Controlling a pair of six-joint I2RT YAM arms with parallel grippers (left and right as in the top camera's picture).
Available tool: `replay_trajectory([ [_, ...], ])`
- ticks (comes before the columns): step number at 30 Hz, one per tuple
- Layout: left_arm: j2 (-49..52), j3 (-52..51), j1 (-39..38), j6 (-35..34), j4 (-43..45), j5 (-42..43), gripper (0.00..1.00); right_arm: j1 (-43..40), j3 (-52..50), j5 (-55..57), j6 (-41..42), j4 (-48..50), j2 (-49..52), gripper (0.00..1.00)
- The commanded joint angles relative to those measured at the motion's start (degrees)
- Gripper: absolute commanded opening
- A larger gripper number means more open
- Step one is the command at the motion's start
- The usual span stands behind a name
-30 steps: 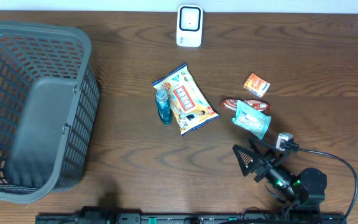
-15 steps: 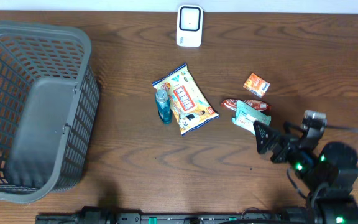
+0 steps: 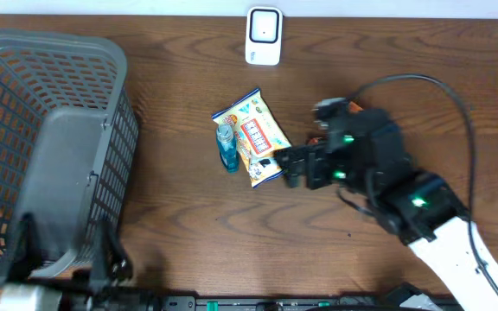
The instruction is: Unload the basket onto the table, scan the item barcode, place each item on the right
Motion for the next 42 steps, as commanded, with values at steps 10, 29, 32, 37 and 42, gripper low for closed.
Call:
replay_trajectory([
  [10, -0.1, -15.9, 0.3, -6.8, 6.1, 0.1, 0.98, 8.6, 5.7, 14.8, -0.5, 9.8, 14.9, 0.99],
  [29, 0.0, -20.5, -1.4, -5.0, 4.3, 19.4, 0.98, 12.8, 23.0, 23.7, -0.5, 7.8, 35.5, 0.99],
  [32, 0.0, -19.3, -1.4, 6.6, 5.6, 24.1, 0.98, 12.8, 23.0, 23.7, -0.5, 7.5, 36.6, 0.99],
  [37, 0.0, -13.9, -1.4, 7.9, 5.6, 14.0, 0.98, 12.7, 23.0, 23.8, -0.8, 6.3, 36.7, 0.99],
  [42, 0.2, -12.7, -1.4, 5.4, 2.5, 13.6, 0.98, 12.7, 23.0, 23.6, -0.9, 6.6, 36.7, 0.99],
])
